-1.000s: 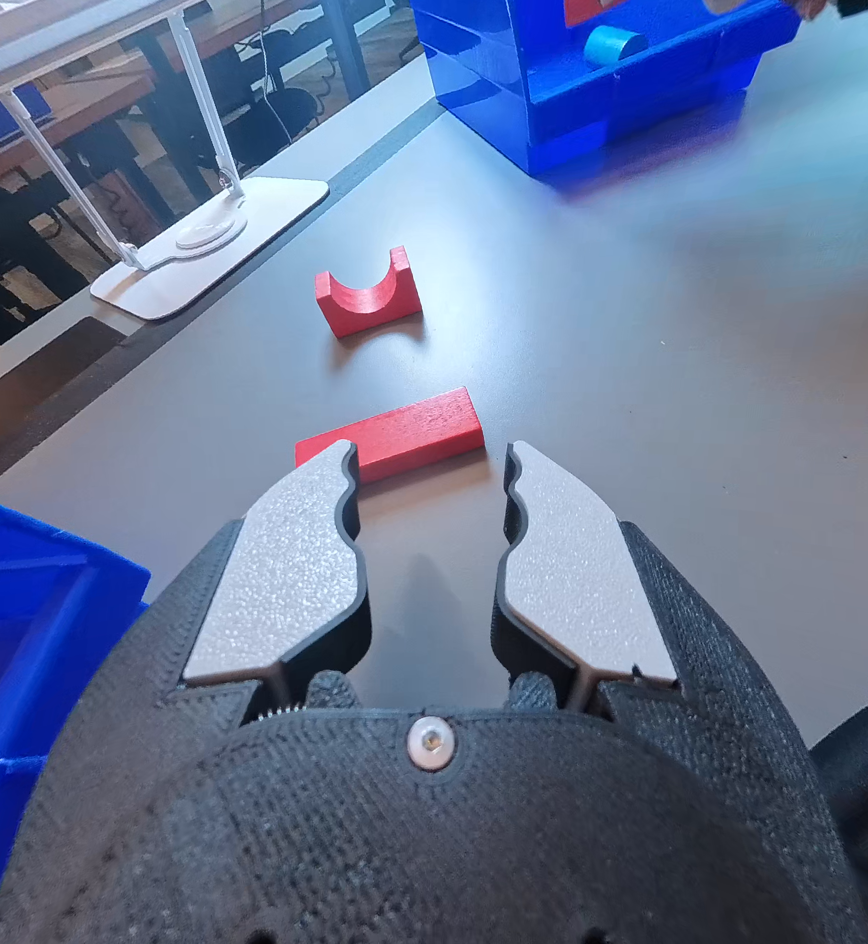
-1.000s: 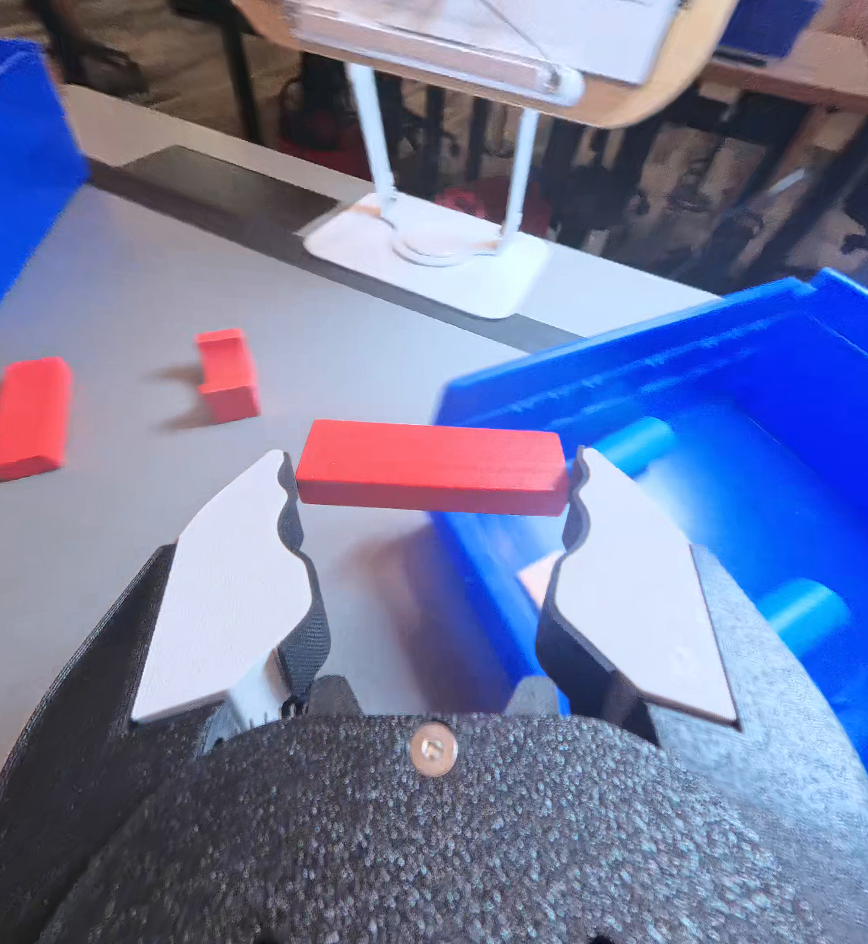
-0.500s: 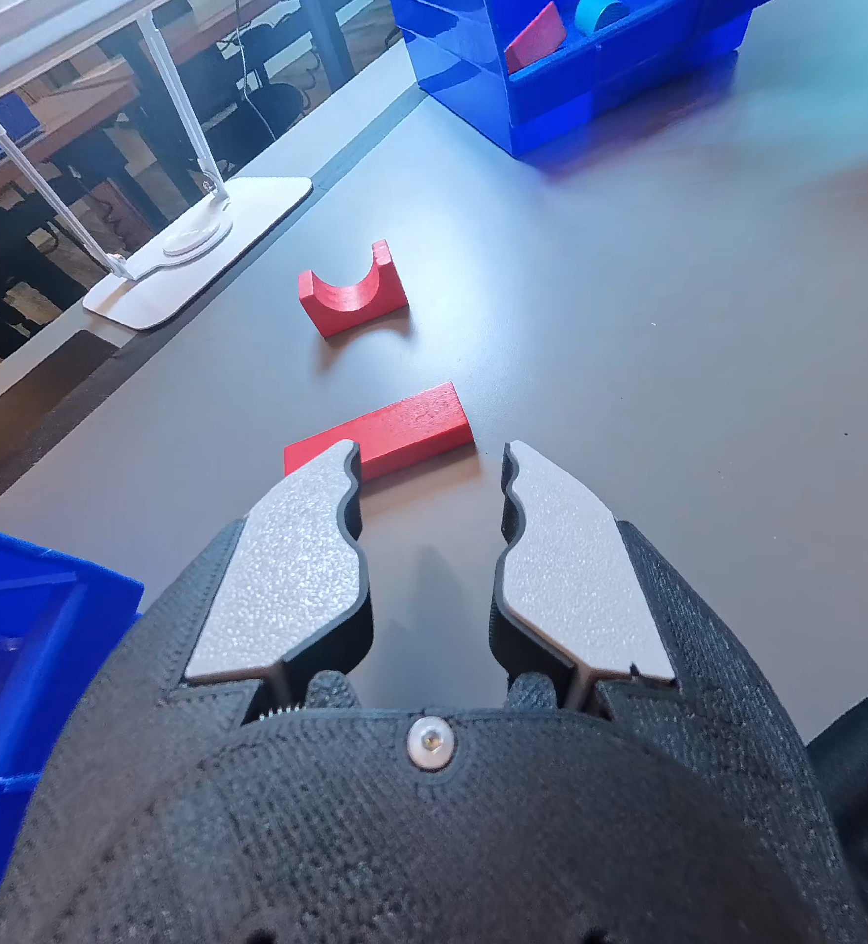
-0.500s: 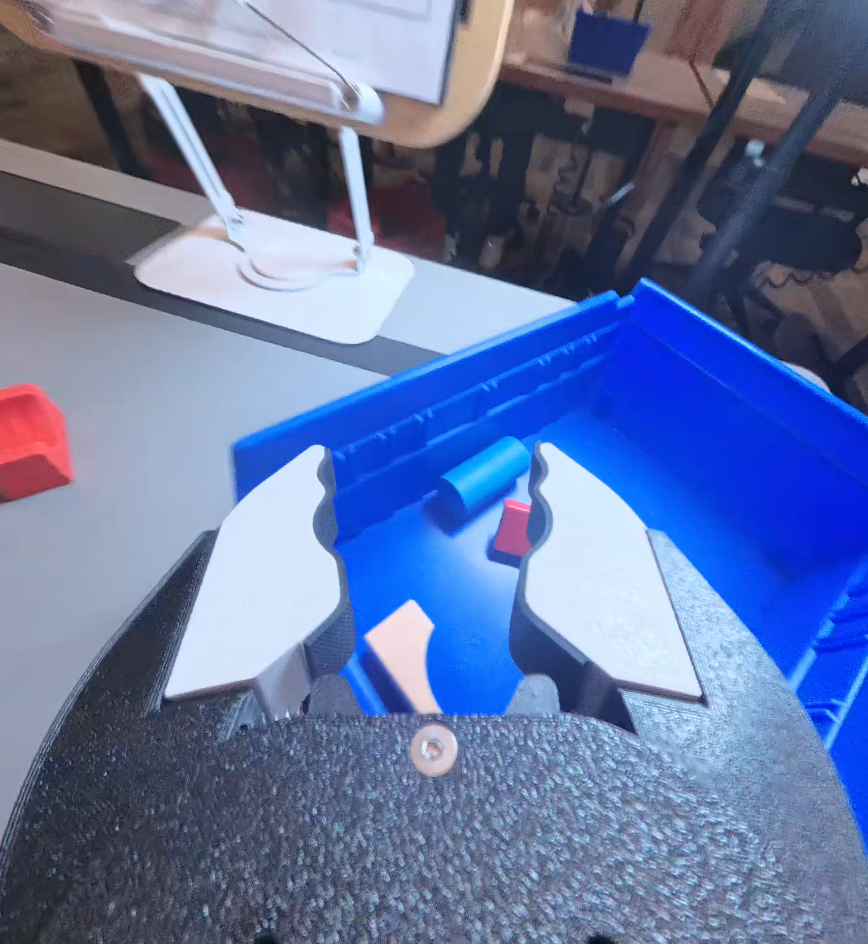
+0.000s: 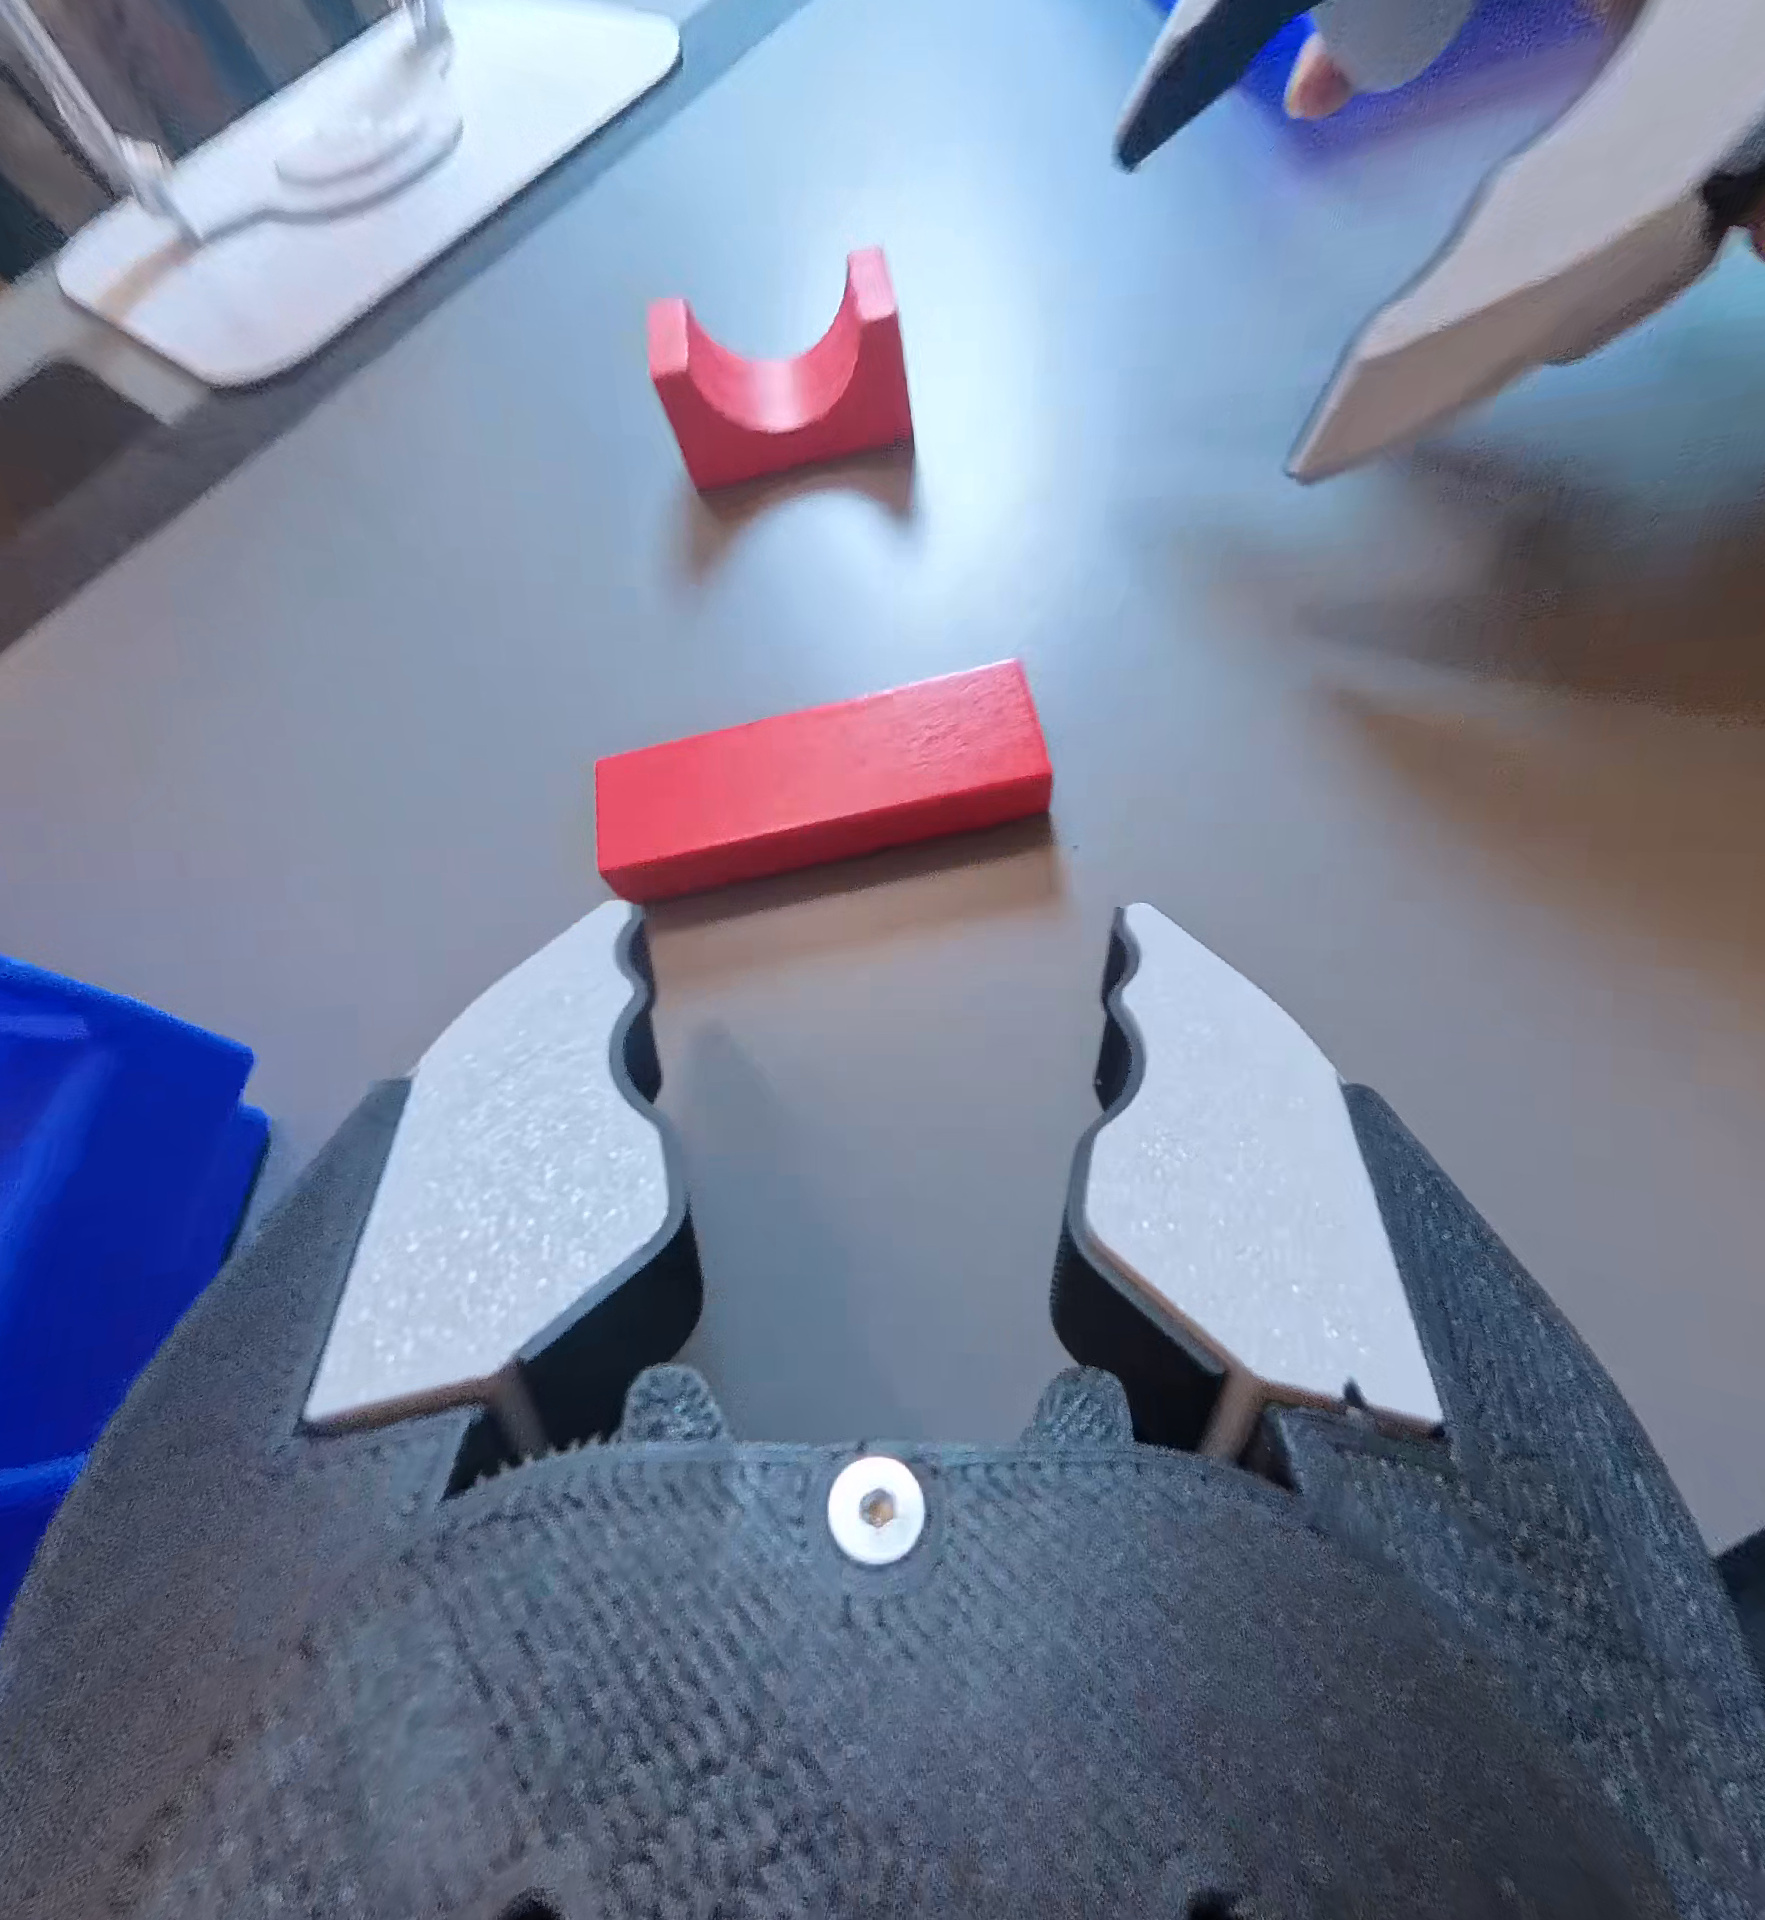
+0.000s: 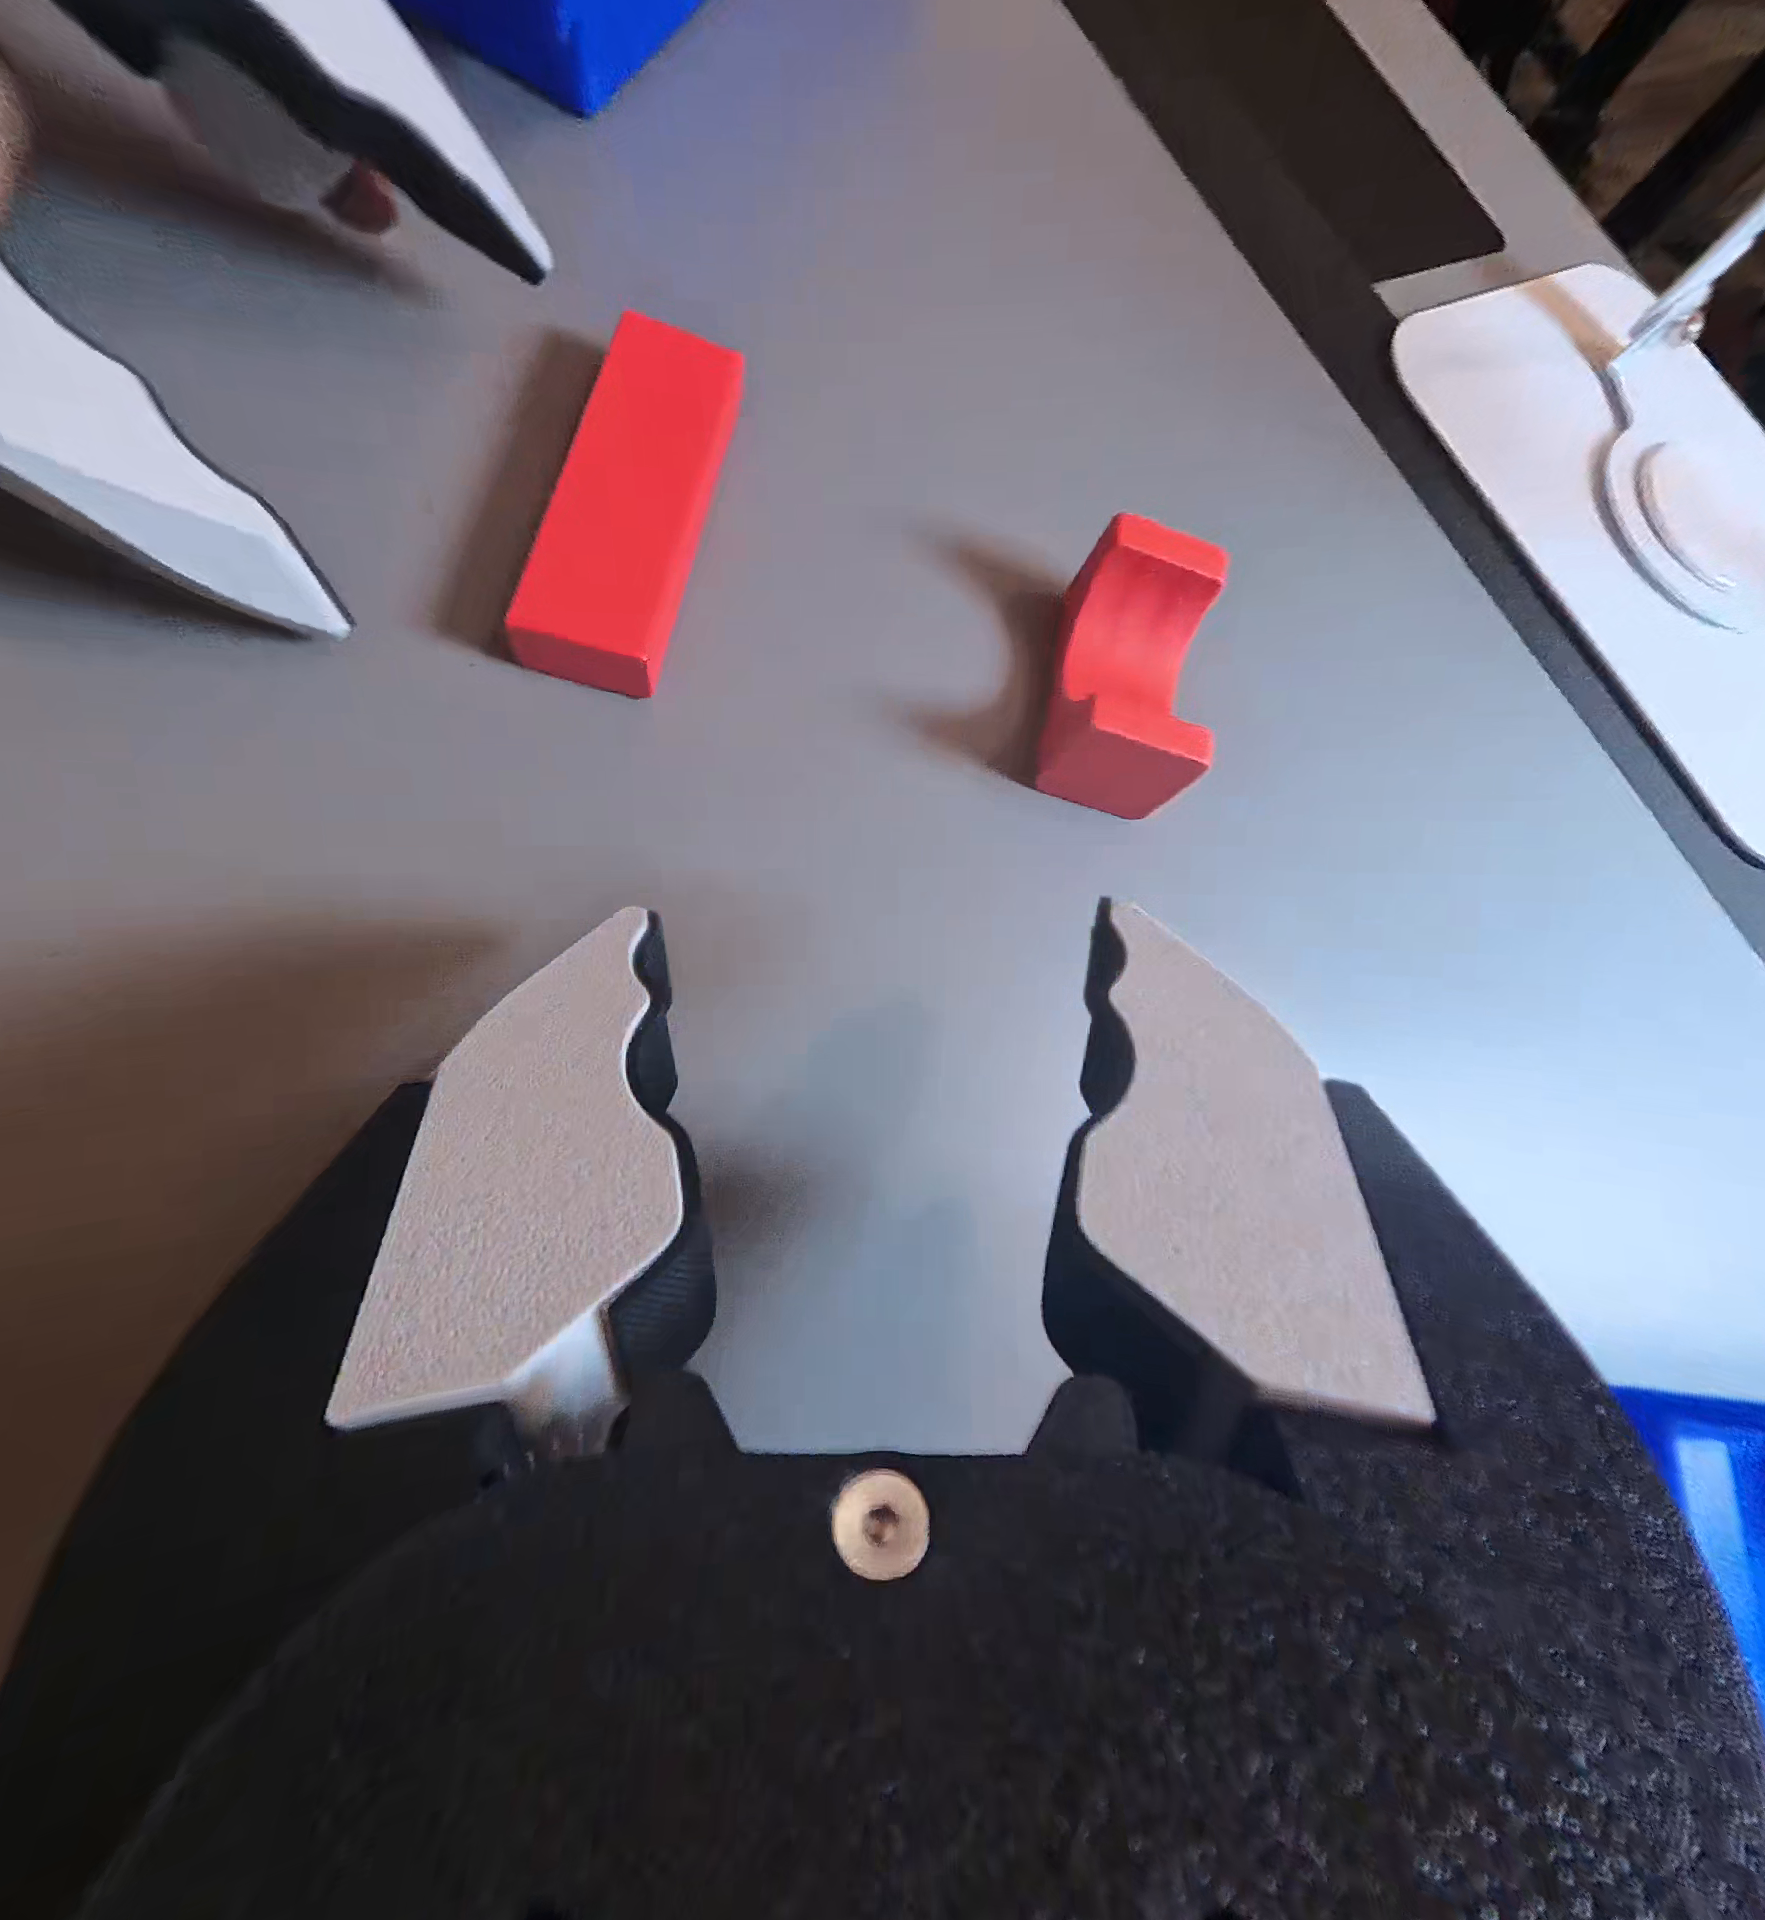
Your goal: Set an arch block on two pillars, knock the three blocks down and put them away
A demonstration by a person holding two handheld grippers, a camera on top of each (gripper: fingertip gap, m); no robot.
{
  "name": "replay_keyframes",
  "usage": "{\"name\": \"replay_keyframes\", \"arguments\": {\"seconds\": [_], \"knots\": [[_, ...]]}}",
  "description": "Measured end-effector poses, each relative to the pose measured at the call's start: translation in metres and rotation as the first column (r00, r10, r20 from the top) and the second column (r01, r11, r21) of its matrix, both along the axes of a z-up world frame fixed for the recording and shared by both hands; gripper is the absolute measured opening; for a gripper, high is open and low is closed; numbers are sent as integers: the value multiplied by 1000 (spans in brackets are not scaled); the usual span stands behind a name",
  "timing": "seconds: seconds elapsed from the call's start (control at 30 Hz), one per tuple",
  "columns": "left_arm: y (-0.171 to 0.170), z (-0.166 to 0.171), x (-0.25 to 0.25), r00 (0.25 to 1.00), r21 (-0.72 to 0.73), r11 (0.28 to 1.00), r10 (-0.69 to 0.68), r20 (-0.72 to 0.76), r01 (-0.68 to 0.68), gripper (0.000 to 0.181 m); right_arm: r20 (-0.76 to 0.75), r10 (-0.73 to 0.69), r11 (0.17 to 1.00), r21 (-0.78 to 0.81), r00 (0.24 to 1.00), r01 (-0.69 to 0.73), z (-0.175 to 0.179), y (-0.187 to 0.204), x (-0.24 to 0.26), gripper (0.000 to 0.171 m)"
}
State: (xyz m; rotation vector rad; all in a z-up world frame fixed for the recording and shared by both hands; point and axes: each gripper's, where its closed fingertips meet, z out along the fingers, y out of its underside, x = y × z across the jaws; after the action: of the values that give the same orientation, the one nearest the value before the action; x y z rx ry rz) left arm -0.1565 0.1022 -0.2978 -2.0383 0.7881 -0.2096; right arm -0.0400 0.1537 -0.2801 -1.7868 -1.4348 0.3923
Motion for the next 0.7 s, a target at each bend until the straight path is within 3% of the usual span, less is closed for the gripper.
{"name": "replay_keyframes", "arguments": {"seconds": [0.07, 0.17, 0.27, 0.4, 0.57, 0.7], "knots": [[6, -10, 1, 999, -103, 994, 35, 21, -33, 103, -2, 12, 1000, -5, 1000, -12, 0, -4, -3, 76], [17, -15, 8, 998, -168, 984, 61, 28, -55, 115, -46, 18, 999, -48, 999, -20, 6, -10, -6, 75], [34, -18, 11, 995, -191, 977, 101, 12, -97, 117, -72, 23, 998, -51, 997, -27, 12, -14, -3, 74], [40, -16, 16, 998, -195, 979, 64, 1, -62, 105, -108, 39, 997, -57, 993, -45, 19, -22, 0, 73], [27, 4, 38, 996, 8, 996, -94, 3, 94, 105, -210, 74, 978, -176, 975, -112, 25, -43, -3, 72], [6, 47, 64, 982, 284, 941, -165, -91, 184, 104, -316, 78, 947, -274, 945, -170, 38, -60, -12, 71]]}}
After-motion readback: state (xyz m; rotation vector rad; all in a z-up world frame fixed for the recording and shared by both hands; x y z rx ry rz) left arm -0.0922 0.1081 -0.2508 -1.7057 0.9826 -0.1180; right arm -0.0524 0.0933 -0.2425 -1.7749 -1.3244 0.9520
